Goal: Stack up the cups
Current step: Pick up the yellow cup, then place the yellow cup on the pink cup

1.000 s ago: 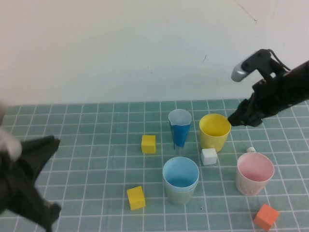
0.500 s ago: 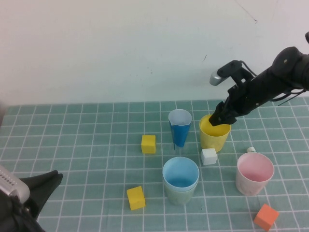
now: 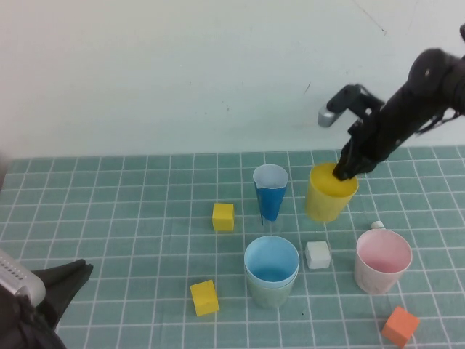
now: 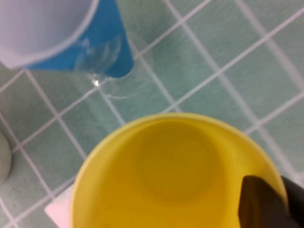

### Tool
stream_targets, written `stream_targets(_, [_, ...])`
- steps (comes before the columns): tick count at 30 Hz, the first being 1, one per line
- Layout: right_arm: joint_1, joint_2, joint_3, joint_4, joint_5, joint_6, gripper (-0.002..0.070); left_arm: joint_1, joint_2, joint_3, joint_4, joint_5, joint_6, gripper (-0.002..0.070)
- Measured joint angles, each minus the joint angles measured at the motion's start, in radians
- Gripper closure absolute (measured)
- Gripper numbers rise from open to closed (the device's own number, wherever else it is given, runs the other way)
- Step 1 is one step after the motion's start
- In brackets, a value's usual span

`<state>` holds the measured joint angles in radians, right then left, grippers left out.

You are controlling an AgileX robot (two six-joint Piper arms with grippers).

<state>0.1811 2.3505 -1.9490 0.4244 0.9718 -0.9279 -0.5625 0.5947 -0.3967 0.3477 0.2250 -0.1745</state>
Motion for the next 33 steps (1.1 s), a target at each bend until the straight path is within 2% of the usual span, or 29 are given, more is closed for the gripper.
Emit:
stream_targets(5, [0.0,-0.098,-0.094,-0.109,0.062,0.105,0.0657,0.0,0.0,0.0,0.002,0.009,-0.002,0.0676])
stream_targets(13, [0.0,-0.273,-0.09,-0.239,0.241,0.197,0.0657,0.0,0.0,0.0,0.002,0.025,-0.002,0.0676])
stream_targets(17, [0.01,-0.347,0.056,-0.235,0.248,0.192,0.0657,0.0,0.0,0.0,0.002,0.026,-0.002,0.0676])
stream_targets(20, [0.035,-0.429,0.24,-0.242,0.227,0.176,0.0657,0.0,0.0,0.0,0.002,0.029,-0.008,0.0676])
stream_targets(26, [0.047,-0.613,0.591,-0.229,-0.038,0.161,0.0657,0.0,0.0,0.0,0.002,0.036,-0.009,0.0676])
stream_targets(33, [0.047,-0.597,0.701,-0.229,-0.164,0.161,0.0657,0.0,0.0,0.0,0.002,0.036,-0.009,0.0676])
